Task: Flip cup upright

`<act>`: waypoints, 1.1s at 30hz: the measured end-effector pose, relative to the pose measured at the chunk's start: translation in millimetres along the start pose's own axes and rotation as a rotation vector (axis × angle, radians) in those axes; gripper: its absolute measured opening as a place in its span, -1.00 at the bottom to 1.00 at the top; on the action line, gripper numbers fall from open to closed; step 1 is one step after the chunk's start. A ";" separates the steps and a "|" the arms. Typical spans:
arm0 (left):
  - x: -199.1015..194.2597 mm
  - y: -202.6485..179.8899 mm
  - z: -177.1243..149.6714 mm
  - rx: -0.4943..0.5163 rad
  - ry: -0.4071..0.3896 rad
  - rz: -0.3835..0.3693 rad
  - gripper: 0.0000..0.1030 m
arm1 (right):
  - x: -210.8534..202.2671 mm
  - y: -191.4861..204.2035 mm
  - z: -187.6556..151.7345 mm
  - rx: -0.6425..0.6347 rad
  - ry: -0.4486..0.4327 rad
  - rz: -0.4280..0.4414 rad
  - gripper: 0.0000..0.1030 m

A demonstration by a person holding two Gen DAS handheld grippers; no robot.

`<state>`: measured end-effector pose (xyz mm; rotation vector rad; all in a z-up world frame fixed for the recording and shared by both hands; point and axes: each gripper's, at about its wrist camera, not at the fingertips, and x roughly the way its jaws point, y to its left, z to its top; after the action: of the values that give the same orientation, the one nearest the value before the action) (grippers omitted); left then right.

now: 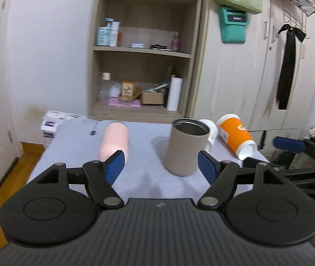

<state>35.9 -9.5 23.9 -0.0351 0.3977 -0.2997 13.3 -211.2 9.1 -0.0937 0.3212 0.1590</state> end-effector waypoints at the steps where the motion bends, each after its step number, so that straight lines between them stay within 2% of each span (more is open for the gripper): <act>1: -2.0 -0.4 -0.8 0.007 -0.001 0.013 0.40 | -1.8 -0.9 -0.2 0.010 0.002 -0.006 0.65; 7: -11.4 -1.0 -3.7 0.016 -0.009 0.030 0.49 | -11.4 -1.4 -1.4 0.042 0.032 -0.077 0.65; 12: -19.4 -4.7 -5.6 0.033 -0.030 0.047 0.67 | -23.5 1.2 -2.9 0.044 0.021 -0.103 0.67; 14: -22.4 -5.8 -6.7 0.034 -0.038 0.053 0.82 | -26.6 3.8 -4.0 0.032 0.016 -0.126 0.87; 17: -26.0 -6.0 -7.5 0.012 -0.055 0.067 0.98 | -29.6 8.9 -6.7 0.017 0.006 -0.175 1.00; 31: -25.8 -2.5 -12.7 0.002 -0.004 0.108 1.00 | -40.2 15.2 -5.7 0.077 -0.015 -0.184 1.00; 33: -24.9 -1.3 -13.0 -0.019 0.006 0.137 1.00 | -41.0 14.5 -5.4 0.081 -0.016 -0.188 1.00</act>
<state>8.6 -3.1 21.4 -0.0257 0.4071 -0.1605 -29.3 -203.3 16.2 -0.0423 0.3013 -0.0400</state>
